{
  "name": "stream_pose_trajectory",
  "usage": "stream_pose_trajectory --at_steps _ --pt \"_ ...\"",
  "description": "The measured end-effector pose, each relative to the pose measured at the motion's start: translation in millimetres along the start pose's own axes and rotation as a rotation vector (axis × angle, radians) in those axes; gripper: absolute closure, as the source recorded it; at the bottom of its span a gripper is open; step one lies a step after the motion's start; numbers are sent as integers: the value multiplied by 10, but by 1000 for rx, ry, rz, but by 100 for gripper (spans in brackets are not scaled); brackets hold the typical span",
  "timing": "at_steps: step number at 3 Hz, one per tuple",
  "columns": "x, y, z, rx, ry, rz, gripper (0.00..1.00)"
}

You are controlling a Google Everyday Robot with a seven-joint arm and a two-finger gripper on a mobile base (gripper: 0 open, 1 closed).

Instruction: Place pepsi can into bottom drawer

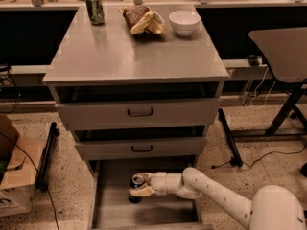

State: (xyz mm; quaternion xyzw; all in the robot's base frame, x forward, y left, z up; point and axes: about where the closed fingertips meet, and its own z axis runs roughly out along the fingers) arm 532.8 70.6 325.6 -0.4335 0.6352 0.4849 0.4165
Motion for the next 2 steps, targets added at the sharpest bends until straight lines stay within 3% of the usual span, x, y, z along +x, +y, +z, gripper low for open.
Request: stream_pose_trajectory --at_steps 1,2 --pt "118 -43 39 0 17 28 100" --pt "351 -9 332 -65 46 13 100"
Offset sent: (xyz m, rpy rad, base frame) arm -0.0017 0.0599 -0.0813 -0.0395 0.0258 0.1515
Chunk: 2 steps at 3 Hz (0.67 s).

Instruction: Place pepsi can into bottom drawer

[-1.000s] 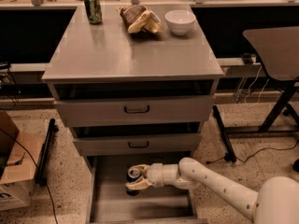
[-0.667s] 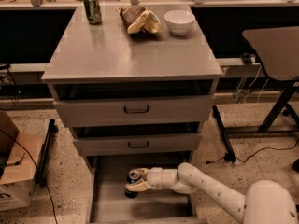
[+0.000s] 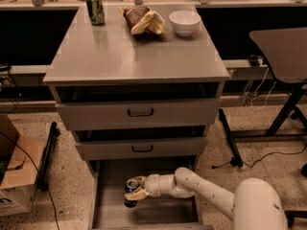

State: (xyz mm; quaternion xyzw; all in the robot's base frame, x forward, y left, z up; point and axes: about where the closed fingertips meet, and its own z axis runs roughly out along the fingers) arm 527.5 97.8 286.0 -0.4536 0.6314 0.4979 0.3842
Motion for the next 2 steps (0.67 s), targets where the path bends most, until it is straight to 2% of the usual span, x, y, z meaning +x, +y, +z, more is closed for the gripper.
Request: stream_pose_trajectory --at_steps 1,2 --pt "427 -52 381 -59 53 -8 100" --pt "631 -110 546 -58 84 -67 100"
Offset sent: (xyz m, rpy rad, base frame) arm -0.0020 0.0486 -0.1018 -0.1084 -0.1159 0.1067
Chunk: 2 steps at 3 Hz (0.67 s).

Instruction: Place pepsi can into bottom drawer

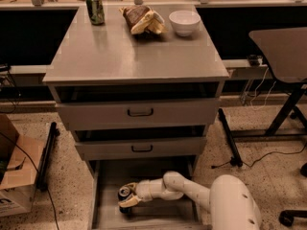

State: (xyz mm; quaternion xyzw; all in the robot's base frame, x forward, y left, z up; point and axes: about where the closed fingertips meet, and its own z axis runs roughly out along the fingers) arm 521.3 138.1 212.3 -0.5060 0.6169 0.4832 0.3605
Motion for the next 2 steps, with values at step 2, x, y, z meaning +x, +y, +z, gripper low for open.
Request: stream_pose_trajectory --at_steps 2 --pt "295 -204 33 170 0 -123 58"
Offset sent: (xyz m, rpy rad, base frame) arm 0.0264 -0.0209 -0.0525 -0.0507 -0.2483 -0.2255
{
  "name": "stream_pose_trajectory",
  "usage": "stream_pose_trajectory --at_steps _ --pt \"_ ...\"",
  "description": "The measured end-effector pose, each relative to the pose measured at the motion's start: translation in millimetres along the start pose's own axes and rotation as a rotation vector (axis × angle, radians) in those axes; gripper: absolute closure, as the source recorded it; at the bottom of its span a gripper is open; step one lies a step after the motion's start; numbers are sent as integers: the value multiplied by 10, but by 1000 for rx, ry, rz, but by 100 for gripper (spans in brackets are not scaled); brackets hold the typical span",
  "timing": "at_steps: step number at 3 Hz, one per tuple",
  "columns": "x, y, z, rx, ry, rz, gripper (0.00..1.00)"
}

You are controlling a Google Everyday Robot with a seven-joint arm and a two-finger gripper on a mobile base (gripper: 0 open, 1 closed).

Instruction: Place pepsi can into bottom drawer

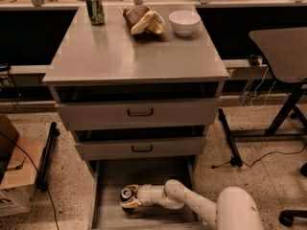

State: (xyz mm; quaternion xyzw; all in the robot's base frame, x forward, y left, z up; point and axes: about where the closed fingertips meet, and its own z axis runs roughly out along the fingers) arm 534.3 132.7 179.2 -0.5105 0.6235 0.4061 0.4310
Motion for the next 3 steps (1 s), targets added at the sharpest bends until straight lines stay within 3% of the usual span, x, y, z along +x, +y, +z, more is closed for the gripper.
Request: stream_pose_trajectory --at_steps 1,2,3 --pt "70 -106 -30 55 -1 -24 35" --pt "76 -115 -32 60 -1 -26 12" --pt "76 -115 -32 60 -1 -26 0"
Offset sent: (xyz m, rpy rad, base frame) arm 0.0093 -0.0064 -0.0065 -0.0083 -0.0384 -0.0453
